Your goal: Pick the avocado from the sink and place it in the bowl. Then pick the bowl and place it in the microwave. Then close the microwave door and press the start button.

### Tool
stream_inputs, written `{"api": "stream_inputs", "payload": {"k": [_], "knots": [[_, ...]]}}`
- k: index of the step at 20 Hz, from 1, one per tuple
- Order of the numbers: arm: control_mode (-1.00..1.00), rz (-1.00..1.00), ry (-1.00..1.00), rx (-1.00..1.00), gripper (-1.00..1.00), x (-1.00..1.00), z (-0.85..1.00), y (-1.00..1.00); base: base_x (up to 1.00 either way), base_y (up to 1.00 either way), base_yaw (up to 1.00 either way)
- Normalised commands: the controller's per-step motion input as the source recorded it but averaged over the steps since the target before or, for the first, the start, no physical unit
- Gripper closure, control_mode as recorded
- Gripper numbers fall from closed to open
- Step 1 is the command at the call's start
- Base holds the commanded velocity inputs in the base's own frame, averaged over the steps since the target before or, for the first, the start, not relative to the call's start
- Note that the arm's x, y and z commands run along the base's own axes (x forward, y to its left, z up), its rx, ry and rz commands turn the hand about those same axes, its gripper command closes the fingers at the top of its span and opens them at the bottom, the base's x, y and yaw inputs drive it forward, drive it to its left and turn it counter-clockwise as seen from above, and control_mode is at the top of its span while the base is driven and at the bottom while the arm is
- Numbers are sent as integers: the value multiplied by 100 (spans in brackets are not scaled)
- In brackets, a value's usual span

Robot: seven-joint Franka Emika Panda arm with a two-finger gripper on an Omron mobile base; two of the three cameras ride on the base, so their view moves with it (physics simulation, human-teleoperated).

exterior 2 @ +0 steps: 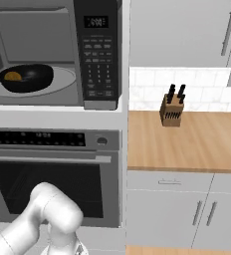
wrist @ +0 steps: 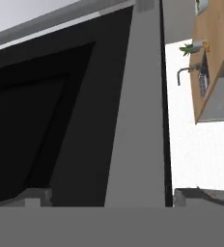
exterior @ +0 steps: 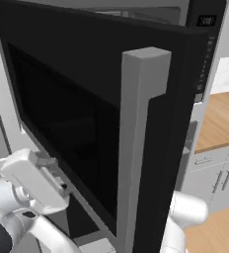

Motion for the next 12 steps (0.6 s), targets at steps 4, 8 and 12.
{"api": "stream_inputs", "payload": {"k": [4,8,12], "knots": [[-100,12,28,12,-100,0,7,-82,0,0,0],[-100,27,33,2,-100,0,-1,-63,0,0,0],[-100,32,29,2,-100,13,-3,-68,0,0,0]]}}
